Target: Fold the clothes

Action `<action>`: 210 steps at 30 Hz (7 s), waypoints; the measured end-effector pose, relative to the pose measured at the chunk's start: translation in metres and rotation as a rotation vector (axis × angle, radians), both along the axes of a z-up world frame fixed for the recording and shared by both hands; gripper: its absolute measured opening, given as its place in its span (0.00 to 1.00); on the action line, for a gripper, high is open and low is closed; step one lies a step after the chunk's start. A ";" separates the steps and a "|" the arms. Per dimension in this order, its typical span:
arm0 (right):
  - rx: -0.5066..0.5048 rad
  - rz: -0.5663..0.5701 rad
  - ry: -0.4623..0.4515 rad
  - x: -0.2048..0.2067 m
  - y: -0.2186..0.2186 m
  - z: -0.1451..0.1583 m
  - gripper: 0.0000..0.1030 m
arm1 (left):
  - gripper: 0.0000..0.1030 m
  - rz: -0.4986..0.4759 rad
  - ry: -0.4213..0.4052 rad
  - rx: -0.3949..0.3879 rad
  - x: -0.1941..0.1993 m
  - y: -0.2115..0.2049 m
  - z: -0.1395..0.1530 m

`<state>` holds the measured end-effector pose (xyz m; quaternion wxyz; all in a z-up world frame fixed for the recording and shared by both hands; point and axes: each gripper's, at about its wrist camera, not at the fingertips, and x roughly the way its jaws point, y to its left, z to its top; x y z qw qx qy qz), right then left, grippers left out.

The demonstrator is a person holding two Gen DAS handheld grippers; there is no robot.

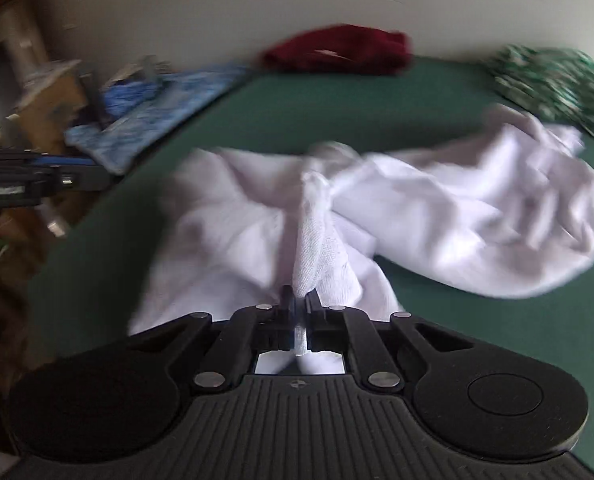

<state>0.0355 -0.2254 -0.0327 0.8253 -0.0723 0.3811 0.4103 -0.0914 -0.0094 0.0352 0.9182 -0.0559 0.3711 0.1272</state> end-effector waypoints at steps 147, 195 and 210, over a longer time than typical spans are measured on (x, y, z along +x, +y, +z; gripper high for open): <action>-0.052 -0.697 -0.143 -0.126 -0.219 0.011 0.01 | 0.97 -0.365 0.114 -0.222 0.069 -0.135 -0.074; 0.245 -0.765 0.068 -0.077 -0.228 0.051 0.02 | 0.84 -0.342 0.121 0.022 -0.083 -0.066 -0.049; -0.003 -0.734 0.320 -0.083 -0.166 -0.005 0.67 | 0.39 -0.526 0.204 -0.155 -0.027 -0.030 -0.091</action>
